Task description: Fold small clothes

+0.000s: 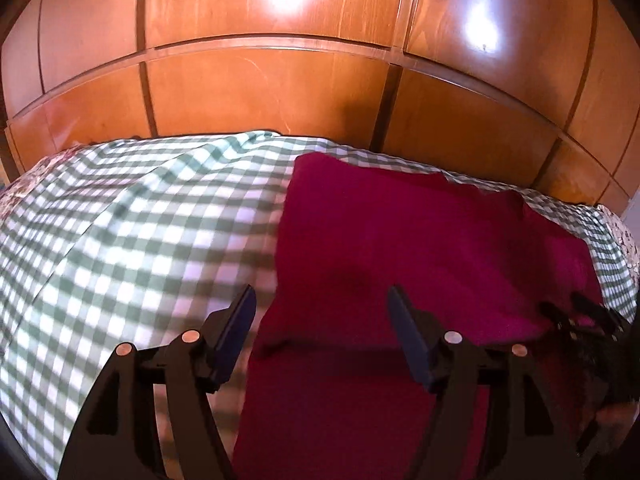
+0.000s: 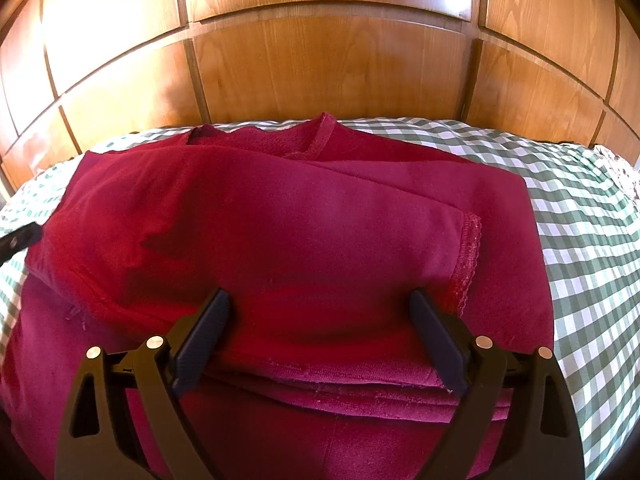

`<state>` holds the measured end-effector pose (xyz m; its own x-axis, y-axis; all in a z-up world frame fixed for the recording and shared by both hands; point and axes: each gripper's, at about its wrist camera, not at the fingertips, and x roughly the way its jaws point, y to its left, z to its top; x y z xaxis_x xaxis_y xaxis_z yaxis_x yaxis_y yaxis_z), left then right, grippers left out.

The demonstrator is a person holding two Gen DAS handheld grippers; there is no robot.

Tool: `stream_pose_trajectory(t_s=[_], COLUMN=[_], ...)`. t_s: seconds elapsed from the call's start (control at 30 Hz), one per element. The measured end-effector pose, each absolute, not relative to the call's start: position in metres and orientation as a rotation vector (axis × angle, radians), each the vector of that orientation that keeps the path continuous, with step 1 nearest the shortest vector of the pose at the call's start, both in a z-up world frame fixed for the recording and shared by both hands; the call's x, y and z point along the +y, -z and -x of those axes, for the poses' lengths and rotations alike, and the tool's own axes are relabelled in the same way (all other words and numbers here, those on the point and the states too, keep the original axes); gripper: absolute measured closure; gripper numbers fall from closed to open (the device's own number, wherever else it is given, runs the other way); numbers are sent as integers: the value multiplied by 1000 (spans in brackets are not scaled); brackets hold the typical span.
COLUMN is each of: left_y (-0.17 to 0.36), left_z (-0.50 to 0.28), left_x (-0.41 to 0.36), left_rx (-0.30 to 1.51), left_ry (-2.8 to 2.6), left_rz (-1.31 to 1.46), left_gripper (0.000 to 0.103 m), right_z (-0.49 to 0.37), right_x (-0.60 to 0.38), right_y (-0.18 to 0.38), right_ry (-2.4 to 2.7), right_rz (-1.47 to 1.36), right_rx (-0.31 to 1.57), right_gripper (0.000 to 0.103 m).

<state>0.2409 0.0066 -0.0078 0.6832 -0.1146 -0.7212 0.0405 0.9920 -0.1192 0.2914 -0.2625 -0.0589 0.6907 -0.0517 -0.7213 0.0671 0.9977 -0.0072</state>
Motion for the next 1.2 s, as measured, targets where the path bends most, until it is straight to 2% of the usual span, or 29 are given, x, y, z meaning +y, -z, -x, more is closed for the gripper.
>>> stream_pose_trajectory(t_s=[0.23, 0.57, 0.8, 0.9, 0.97, 1.1, 1.2], left_y=[6, 14, 29, 33, 36, 43, 45], left_z=[-202, -150, -107, -85, -70, -37, -21], left_x=[28, 55, 89, 100, 103, 104, 101], left_rx=[811, 844, 932, 947, 957, 994, 1017], left_ry=[92, 103, 156, 180, 201, 253, 283], left_rz=[99, 92, 177, 186, 165, 131, 132], left_gripper=[33, 30, 32, 41, 51, 55, 64], right_z=[-292, -249, -190, -164, -140, -91, -50], right_x=[-260, -263, -290, -308, -321, -331, -327], right_y=[57, 42, 35, 37, 43, 53, 63], right_ry=[129, 147, 147, 159, 144, 84, 34], right_rz=[3, -57, -83, -106, -137, -197, -233], right_rx=[827, 864, 884, 913, 951, 1007, 1058], right_gripper=[4, 4, 4, 4, 4, 4, 14])
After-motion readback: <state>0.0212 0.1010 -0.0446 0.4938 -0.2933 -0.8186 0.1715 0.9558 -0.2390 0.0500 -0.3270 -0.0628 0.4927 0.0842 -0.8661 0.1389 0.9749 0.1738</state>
